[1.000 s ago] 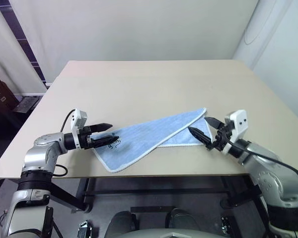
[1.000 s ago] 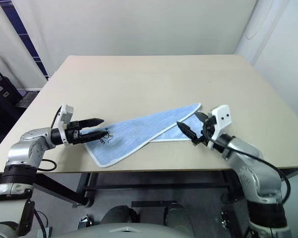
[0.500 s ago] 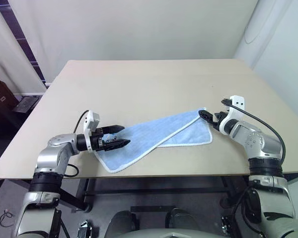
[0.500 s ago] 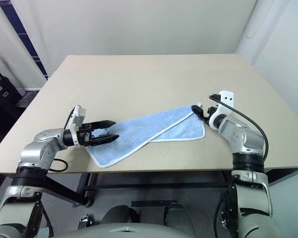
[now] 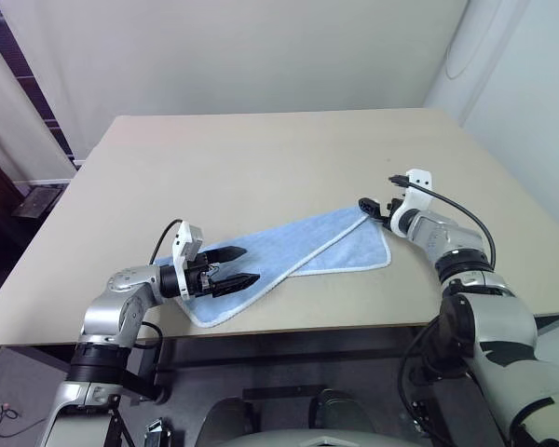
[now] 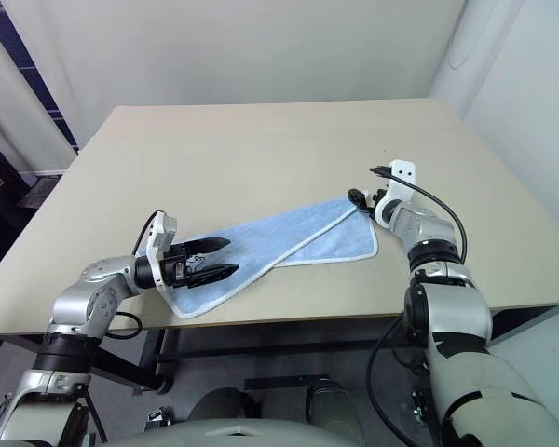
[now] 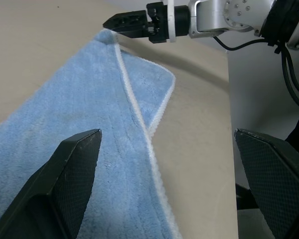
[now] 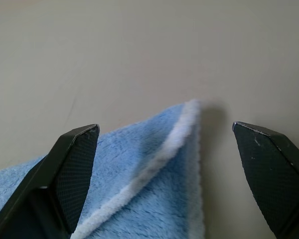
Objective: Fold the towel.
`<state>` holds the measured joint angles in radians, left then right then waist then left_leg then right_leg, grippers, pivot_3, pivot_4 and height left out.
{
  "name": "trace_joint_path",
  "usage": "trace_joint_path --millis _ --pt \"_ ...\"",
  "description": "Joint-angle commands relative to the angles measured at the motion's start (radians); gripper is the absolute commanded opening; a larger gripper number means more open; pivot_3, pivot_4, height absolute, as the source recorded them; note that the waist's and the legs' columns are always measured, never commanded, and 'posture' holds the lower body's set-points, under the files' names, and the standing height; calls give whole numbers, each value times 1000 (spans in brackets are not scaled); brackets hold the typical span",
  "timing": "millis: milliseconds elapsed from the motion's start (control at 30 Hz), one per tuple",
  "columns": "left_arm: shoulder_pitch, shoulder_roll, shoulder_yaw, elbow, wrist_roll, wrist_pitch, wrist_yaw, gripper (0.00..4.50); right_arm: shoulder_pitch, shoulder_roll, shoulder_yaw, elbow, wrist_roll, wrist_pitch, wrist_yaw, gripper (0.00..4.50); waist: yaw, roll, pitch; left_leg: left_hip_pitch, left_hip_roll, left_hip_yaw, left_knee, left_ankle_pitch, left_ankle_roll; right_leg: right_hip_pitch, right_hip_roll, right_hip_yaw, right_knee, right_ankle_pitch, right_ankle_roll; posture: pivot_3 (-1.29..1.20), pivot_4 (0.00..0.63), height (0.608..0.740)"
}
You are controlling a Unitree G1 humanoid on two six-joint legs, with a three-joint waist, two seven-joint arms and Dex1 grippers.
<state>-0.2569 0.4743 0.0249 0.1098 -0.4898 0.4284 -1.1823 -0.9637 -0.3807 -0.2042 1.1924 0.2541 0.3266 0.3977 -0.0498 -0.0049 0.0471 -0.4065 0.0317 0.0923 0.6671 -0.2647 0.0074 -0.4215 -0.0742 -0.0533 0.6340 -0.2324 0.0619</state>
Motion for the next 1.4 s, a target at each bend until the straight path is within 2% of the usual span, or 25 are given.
trace_joint_path --millis 33,233,333,500,633,733,833,967,1133,1400 --pt "17 23 38 -48 -24 -7 16 4500 -49 16 -1 52 -31 -34 4 3234 0 0 0 0 0 0 0 0 0 0 0 0 0 0 0 0 0 740" --pt "34 28 55 -72 -43 3 42 4500 -59 28 -30 81 -43 -71 -24 959 4 0 0 0 0 0 0 0 0 0 -1 0 1 0 0 0 0 740" --pt "39 31 57 -78 -48 6 46 4500 -64 20 -53 82 -34 -95 -42 28 4 0 0 0 0 0 0 0 0 0 -1 0 1 0 0 0 0 740" --pt "35 36 52 -78 -50 8 47 4500 -66 5 -108 60 -8 -116 -59 28 4 0 0 0 0 0 0 0 -1 0 -1 0 1 0 0 0 0 740" --pt "24 39 32 -78 -55 14 30 4500 -53 19 -133 -50 29 -90 -12 28 3 2 1 0 0 0 0 0 -1 0 -1 0 0 0 0 0 0 740" --pt "14 55 7 -80 -47 19 0 4500 13 68 -150 -322 98 16 -51 28 4 2 1 0 0 0 0 0 -1 -1 -1 0 1 0 0 0 0 740" --pt "27 99 -46 -87 0 -13 -49 4500 73 130 -180 -600 161 126 -173 28 4 3 1 0 1 -1 0 0 -1 -2 -1 0 3 0 0 0 0 740" --pt "10 110 -84 -50 46 -50 -63 4500 79 192 -204 -792 219 236 -301 28 6 3 1 0 1 0 0 1 -2 -4 -1 0 6 0 0 0 0 740" --pt "14 133 -135 -64 93 -81 -90 4500 86 231 -169 -876 219 274 -350 28 5 3 1 0 0 0 0 1 -2 -4 -2 0 6 0 -1 0 0 740" --pt "47 213 -189 -95 154 -94 -114 4500 93 239 -158 -876 214 274 -367 28 4 4 1 0 0 0 0 1 -2 -5 -2 0 6 0 0 0 0 740"
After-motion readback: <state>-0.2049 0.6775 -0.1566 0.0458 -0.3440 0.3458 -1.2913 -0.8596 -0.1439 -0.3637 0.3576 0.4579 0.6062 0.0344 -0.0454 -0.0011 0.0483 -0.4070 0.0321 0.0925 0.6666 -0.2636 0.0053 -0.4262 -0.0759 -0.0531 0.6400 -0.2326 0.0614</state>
